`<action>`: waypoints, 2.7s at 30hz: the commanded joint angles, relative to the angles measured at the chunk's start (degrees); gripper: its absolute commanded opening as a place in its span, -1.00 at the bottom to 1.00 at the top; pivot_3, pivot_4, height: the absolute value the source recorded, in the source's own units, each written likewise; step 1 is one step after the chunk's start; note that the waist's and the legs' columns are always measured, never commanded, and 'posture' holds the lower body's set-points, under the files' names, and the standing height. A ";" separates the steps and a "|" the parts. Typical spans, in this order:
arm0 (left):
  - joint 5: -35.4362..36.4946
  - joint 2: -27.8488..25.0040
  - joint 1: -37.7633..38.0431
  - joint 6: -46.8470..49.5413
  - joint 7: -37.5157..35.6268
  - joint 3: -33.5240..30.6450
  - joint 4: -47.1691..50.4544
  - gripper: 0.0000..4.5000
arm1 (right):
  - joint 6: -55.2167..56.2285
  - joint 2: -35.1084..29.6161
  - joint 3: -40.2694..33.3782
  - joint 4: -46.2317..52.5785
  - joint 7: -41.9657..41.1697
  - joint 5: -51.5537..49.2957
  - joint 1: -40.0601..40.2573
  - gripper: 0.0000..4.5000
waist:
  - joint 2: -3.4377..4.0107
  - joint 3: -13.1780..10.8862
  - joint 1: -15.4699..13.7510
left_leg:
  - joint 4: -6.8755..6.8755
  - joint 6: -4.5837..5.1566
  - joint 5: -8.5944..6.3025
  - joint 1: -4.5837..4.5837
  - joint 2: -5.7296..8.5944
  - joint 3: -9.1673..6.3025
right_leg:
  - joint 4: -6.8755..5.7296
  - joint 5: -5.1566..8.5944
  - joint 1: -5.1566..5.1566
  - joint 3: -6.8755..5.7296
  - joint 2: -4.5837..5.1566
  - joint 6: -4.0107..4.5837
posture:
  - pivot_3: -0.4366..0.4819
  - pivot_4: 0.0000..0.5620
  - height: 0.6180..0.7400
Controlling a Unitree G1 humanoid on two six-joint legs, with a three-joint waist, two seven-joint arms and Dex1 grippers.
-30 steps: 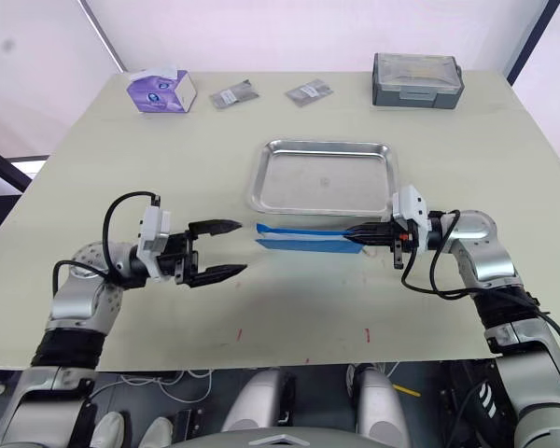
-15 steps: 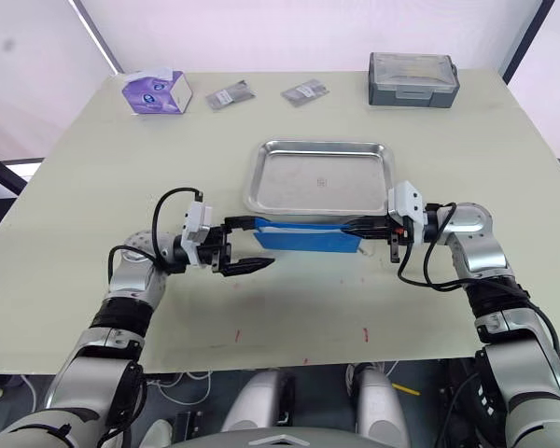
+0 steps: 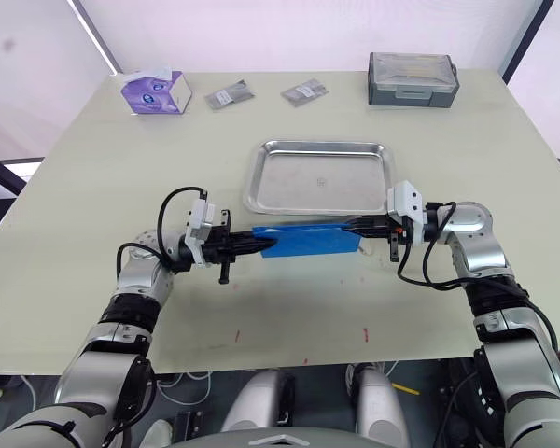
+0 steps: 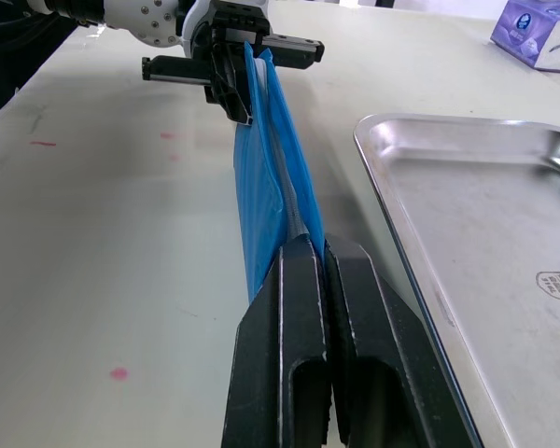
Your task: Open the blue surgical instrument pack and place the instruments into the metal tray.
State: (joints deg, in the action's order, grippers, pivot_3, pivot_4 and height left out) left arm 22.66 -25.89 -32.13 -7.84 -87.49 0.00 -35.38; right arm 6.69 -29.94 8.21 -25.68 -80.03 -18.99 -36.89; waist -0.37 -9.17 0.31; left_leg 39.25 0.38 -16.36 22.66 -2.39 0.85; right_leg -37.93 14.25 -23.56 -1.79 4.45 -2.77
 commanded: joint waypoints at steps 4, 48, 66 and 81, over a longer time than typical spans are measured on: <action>1.20 -0.61 1.59 0.35 0.72 -1.73 3.67 -1.00 | -6.42 -2.02 -2.75 7.21 0.90 -2.26 2.83 -0.59 | 0.00 0.00 -0.03 | 0.00 0.00 0.00 0.00 0.00 0.00 | 0.00 0.00 0.00 0.00 0.00 0.00 | -0.05 -0.47 0.79; -0.77 -0.44 0.80 -0.74 1.19 -0.72 3.30 -1.00 | -25.00 -8.33 -17.12 17.92 19.04 -7.73 14.38 -0.97 | -0.01 -0.01 -0.07 | 0.00 0.14 -0.08 0.06 0.00 -0.02 | 0.02 0.00 -0.01 -0.01 0.01 0.00 | -0.05 -0.47 0.79; -2.14 0.00 -0.84 -1.27 0.24 0.68 0.45 -1.00 | -36.08 1.51 -6.02 32.85 29.49 -10.96 -4.68 -0.97 | 0.01 -0.03 0.33 | -0.02 0.19 -0.11 0.11 0.02 -0.08 | -0.01 0.00 -0.09 -0.04 -0.01 0.00 | -0.05 -0.47 0.79; -2.66 0.68 -1.56 -1.25 0.70 0.70 0.28 -1.00 | -24.57 12.42 7.91 30.74 29.43 3.46 -9.18 -0.97 | 0.00 -0.03 0.38 | 0.01 0.08 -0.05 0.21 0.04 -0.16 | 0.00 0.00 -0.10 -0.07 -0.01 -0.01 | -0.05 -0.47 0.79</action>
State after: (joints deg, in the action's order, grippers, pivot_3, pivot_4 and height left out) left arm 20.42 -25.51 -33.24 -8.72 -86.55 0.30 -35.24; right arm -20.42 -17.95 15.90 1.28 -50.53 -15.74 -45.54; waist -0.37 -9.20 0.69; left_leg 39.26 0.46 -16.41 22.87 -2.35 0.70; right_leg -37.92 14.25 -23.66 -1.86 4.45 -2.78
